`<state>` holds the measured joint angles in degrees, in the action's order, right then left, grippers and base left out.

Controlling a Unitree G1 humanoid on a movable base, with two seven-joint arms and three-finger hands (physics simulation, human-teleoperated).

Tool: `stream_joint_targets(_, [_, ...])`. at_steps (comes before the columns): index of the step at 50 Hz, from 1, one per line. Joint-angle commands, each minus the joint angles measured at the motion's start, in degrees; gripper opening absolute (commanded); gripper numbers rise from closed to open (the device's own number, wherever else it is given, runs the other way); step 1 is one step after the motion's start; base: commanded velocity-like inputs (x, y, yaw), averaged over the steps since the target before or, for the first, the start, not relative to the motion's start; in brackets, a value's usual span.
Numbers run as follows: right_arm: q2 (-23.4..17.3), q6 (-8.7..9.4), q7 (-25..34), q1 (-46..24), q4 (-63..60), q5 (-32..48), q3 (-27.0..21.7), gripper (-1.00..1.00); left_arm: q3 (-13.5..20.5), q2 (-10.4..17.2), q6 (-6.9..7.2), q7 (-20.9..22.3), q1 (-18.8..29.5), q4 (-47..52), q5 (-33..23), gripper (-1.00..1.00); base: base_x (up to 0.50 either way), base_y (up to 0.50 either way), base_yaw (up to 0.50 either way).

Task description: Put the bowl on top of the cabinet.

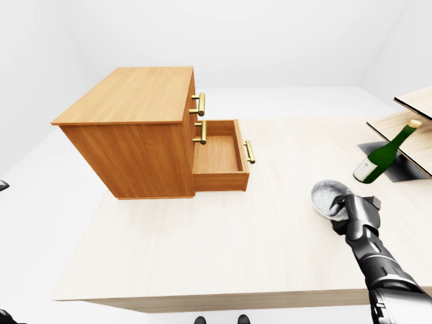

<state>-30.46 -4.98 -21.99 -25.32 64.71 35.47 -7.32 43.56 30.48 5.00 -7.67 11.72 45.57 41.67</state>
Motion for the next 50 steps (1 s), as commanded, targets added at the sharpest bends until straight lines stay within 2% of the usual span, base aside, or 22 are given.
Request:
stream_joint_targets(1, [-0.3, -0.02, -1.1, -1.0, 0.6, -0.6, 0.1, -1.00, -0.1, 0.0, 0.00, 0.0, 0.0, 0.0, -0.1, 1.00, 0.00, 0.00, 0.00])
stream_joint_targets(10, [-0.6, -0.02, -0.5, -1.0, -1.3, -0.9, -0.3, -1.00, -0.1, 0.0, 0.00, 0.1, 0.1, -0.1, -0.2, 1.00, 0.00, 0.00, 0.00])
stream_joint_targets(22, [-0.8, -0.02, 4.0, 0.8, -12.6, -0.8, -3.0, -1.00, -0.4, -0.6, 0.00, 0.7, -0.1, -0.1, -1.1, 1.00, 0.00, 0.00, 0.00])
stream_joint_targets(29, [0.6, -0.02, 10.4, 2.9, -25.3, -0.4, -5.2, -1.00, -0.4, -0.7, 0.00, 0.9, -0.1, -0.1, -1.3, 1.00, 0.00, 0.00, 0.00])
stream_joint_targets(34, [2.0, -0.02, 18.2, 4.0, -36.7, 0.1, -6.6, -1.00, -0.4, -0.6, 0.00, 0.8, 0.0, -0.2, -1.4, 1.00, 0.00, 0.00, 0.00])
stream_joint_targets(35, [2.3, 1.55, 20.4, 4.2, -39.9, 0.4, -6.8, -1.00, -0.4, -0.6, 0.00, 0.8, 0.0, -0.2, -1.3, 1.00, 0.00, 0.00, 0.00])
stream_joint_targets(37, [2.7, 2.99, 22.7, 4.0, -42.6, 0.7, -7.3, -1.00, -0.3, -0.6, 0.00, 0.8, -0.1, -0.1, -1.3, 1.00, 0.00, 0.00, 0.00])
stream_joint_targets(39, [2.9, 3.57, 23.9, 3.6, -43.7, 1.0, -7.5, -1.00, -0.4, -0.6, 0.00, 0.7, 0.0, 0.0, -1.2, 1.00, 0.00, 0.00, 0.00])
stream_joint_targets(41, [3.2, 5.61, 26.4, 3.3, -46.9, 1.1, -7.8, -1.00, -0.3, -0.5, 0.00, 0.6, 0.1, 0.1, -0.9, 1.00, 0.00, 0.00, 0.00])
stream_joint_targets(42, [3.3, 5.69, 26.6, 3.3, -47.1, 1.1, -7.8, -1.00, -0.3, -0.5, 0.00, 0.6, 0.1, 0.1, -0.9, 1.00, 0.00, 0.00, 0.00])
stream_joint_targets(50, [4.0, 9.98, 32.6, -0.4, -50.8, 1.9, -6.7, -1.00, -0.4, -0.5, 0.00, 0.6, 0.0, -0.1, -1.0, 1.00, 0.00, 0.00, 0.00])
